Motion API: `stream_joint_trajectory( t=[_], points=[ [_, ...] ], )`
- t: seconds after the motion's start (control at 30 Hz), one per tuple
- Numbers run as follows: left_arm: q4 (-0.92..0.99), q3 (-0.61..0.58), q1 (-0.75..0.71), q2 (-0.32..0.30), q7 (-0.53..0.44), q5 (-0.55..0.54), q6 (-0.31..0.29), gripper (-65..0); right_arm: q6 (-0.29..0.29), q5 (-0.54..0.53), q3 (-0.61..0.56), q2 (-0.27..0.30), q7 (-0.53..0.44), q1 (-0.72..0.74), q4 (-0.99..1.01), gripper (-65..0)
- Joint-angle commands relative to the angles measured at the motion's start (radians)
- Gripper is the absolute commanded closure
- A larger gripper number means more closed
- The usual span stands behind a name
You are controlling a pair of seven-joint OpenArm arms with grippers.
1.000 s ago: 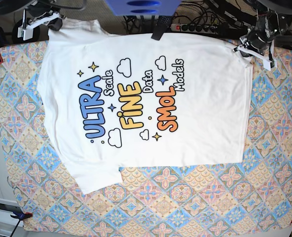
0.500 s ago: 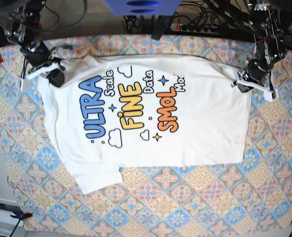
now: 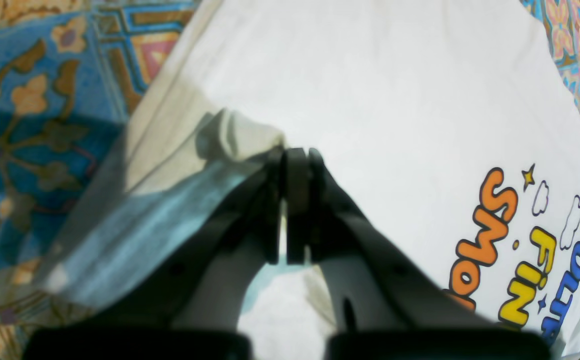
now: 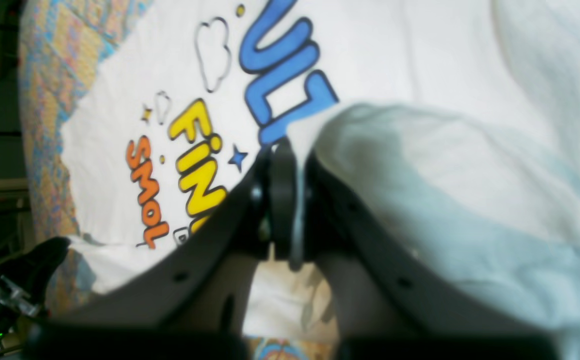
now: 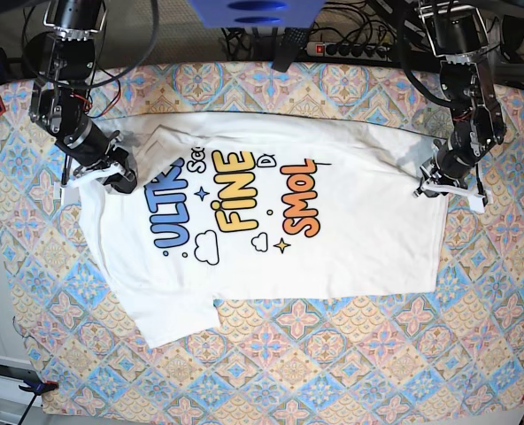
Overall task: Fold the T-shirt properly
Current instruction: 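Lift both shoulder corners and pull them toward the robot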
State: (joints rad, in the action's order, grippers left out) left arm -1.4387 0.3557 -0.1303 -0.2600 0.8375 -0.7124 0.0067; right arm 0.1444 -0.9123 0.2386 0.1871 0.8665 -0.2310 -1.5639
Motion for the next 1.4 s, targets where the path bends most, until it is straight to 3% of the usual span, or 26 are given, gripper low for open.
stream_joint_trajectory(
  t=[0.0, 0.3, 0.6, 1.0, 1.17, 1.3, 1.37],
  points=[
    [-0.014, 0.007, 0.008, -0.012, -0.016, -0.010, -0.004, 0.0, 0.008, -0.015, -0.003, 0.013, -0.016, 0.029, -0.010, -0.1],
    [-0.010, 0.013, 0.007, -0.012, -0.019, -0.010, -0.004, 0.0, 0.008, -0.015, -0.006, 0.013, -0.016, 0.107, 0.044, -0.2],
    [-0.010, 0.015, -0.036, -0.017, -0.102, -0.011, 0.002, 0.0, 0.008, -0.014, 0.040, 0.015, -0.019, 0.109, 0.059, -0.2],
    [-0.010, 0.111, -0.058, -0.014, -0.093, -0.008, 0.000, 0.0, 0.008, -0.014, 0.040, 0.015, -0.019, 0.109, 0.059, -0.9],
    [-0.010, 0.110, -0.058, -0.014, -0.091, -0.008, -0.001, -4.0, 0.008, -0.014, 0.040, 0.012, -0.017, 0.106, 0.053, -12.8],
    [-0.012, 0.110, -0.058, -0.014, -0.091, -0.013, 0.002, -17.1, 0.008, -0.014, 0.044, 0.016, -0.008, 0.104, 0.046, -25.6],
    [-0.017, 0.110, -0.058, -0.015, -0.090, -0.017, 0.000, -25.2, 0.008, -0.014, 0.048, 0.016, -0.008, 0.088, 0.036, -28.8]
  ],
)
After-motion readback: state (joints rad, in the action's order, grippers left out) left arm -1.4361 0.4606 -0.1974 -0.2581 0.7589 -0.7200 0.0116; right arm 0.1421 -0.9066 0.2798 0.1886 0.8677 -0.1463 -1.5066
